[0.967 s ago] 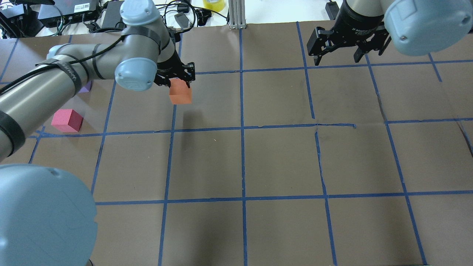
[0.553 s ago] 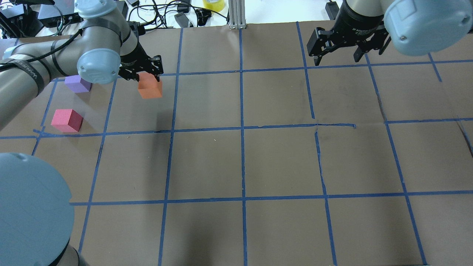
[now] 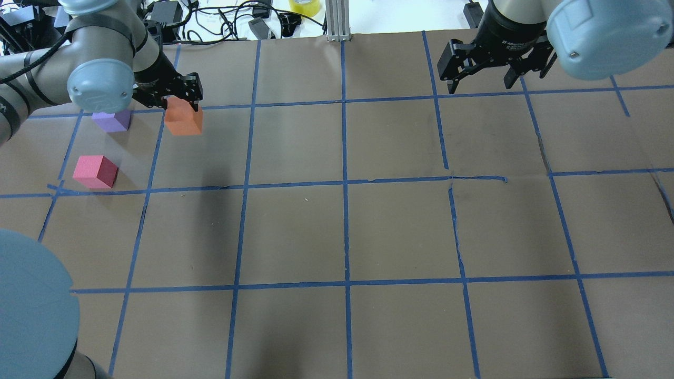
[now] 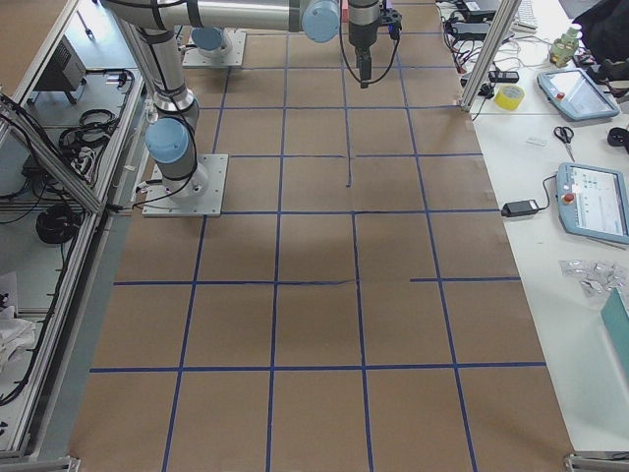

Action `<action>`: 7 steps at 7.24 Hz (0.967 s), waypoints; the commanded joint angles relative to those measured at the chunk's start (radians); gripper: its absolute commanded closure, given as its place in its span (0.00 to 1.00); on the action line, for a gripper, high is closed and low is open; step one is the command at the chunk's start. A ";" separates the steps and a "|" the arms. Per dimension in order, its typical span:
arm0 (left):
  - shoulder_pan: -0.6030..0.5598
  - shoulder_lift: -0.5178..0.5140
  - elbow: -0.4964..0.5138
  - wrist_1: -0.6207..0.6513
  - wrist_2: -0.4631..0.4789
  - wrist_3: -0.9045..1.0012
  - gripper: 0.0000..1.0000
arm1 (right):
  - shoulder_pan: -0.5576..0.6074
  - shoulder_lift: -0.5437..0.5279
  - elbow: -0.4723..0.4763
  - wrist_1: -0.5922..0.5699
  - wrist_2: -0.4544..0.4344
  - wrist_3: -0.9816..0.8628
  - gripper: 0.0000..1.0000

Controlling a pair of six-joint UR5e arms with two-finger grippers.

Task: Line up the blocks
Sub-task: 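Carry the orange cube with the left gripper toward the purple cube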

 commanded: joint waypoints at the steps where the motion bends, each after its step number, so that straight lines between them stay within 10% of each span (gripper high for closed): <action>1: 0.103 -0.028 0.045 0.023 -0.040 0.114 1.00 | 0.000 0.000 0.000 -0.002 -0.001 0.000 0.00; 7: 0.260 -0.167 0.151 0.025 -0.036 0.410 1.00 | 0.000 -0.021 0.003 0.012 0.002 0.014 0.00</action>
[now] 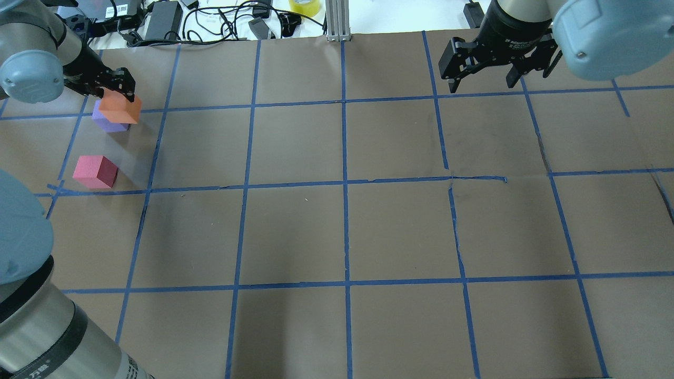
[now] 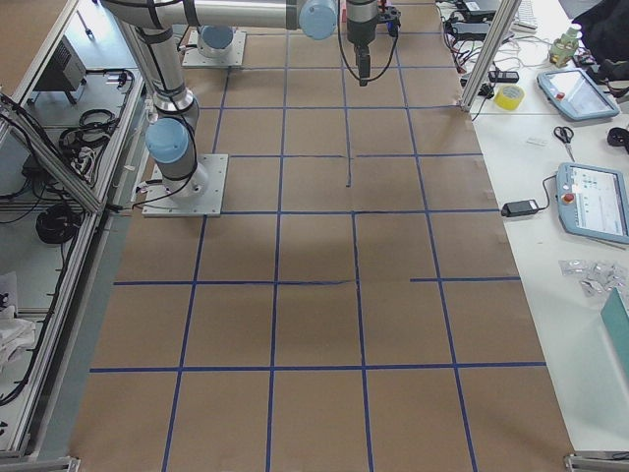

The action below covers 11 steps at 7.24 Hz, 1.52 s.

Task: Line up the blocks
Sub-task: 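Lower the orange cube between the purple and pink cubes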

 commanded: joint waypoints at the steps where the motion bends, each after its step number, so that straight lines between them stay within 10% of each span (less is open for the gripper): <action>1: 0.096 -0.022 -0.006 -0.001 -0.006 0.120 1.00 | 0.000 -0.004 0.001 0.002 0.001 0.007 0.00; 11: 0.112 -0.059 -0.037 0.019 -0.014 0.127 1.00 | -0.002 -0.005 0.007 0.004 -0.003 -0.007 0.00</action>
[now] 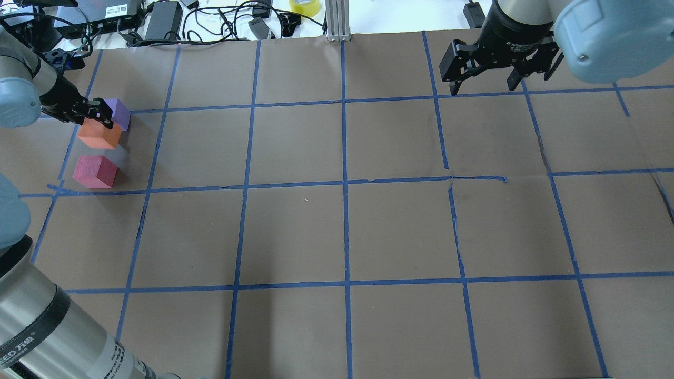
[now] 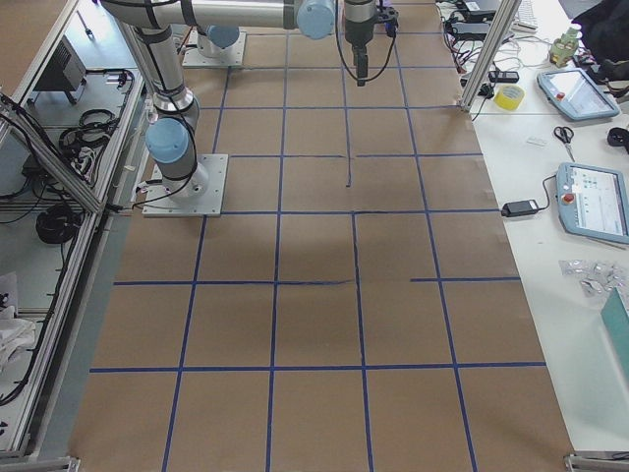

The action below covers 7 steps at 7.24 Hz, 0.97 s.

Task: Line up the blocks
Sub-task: 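Lower the orange cube between the purple and pink cubes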

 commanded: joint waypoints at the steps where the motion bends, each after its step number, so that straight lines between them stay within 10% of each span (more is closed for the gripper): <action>1: 0.003 -0.008 -0.004 0.001 -0.001 -0.013 1.00 | -0.001 0.000 0.000 0.000 -0.002 -0.003 0.00; 7: 0.005 -0.014 -0.018 0.018 0.016 -0.004 1.00 | -0.001 -0.001 0.009 0.000 -0.002 -0.003 0.00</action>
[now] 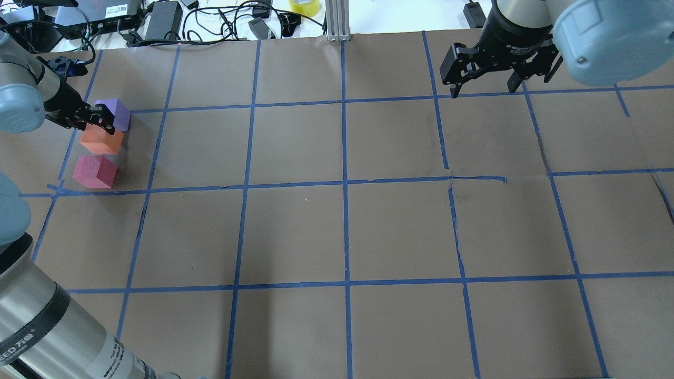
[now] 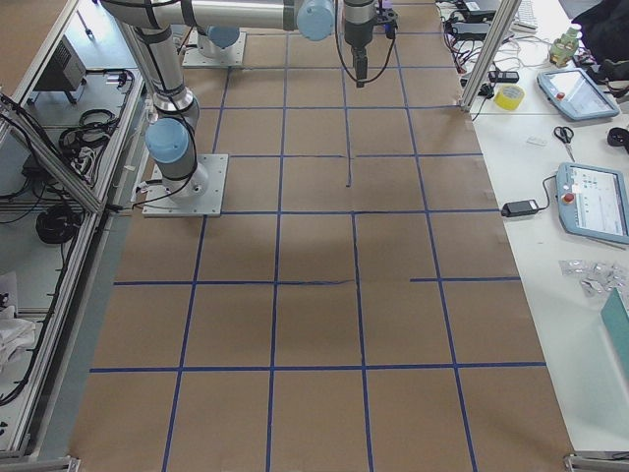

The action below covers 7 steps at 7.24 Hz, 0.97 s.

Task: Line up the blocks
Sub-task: 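Lower the orange cube between the purple and pink cubes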

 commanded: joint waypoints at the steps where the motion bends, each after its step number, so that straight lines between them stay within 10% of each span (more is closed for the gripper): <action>1: 0.001 -0.001 0.000 0.002 0.016 0.002 1.00 | 0.000 0.000 0.001 -0.001 0.000 -0.001 0.00; 3: 0.001 -0.008 -0.001 0.004 0.030 0.002 0.84 | 0.000 0.000 0.001 0.000 0.000 -0.001 0.00; 5: 0.001 -0.012 -0.001 0.015 0.030 -0.003 0.05 | 0.000 0.000 0.002 0.000 0.000 -0.001 0.00; 7: 0.001 -0.011 0.002 0.015 0.030 -0.007 0.00 | 0.000 0.001 0.002 0.000 0.000 -0.001 0.00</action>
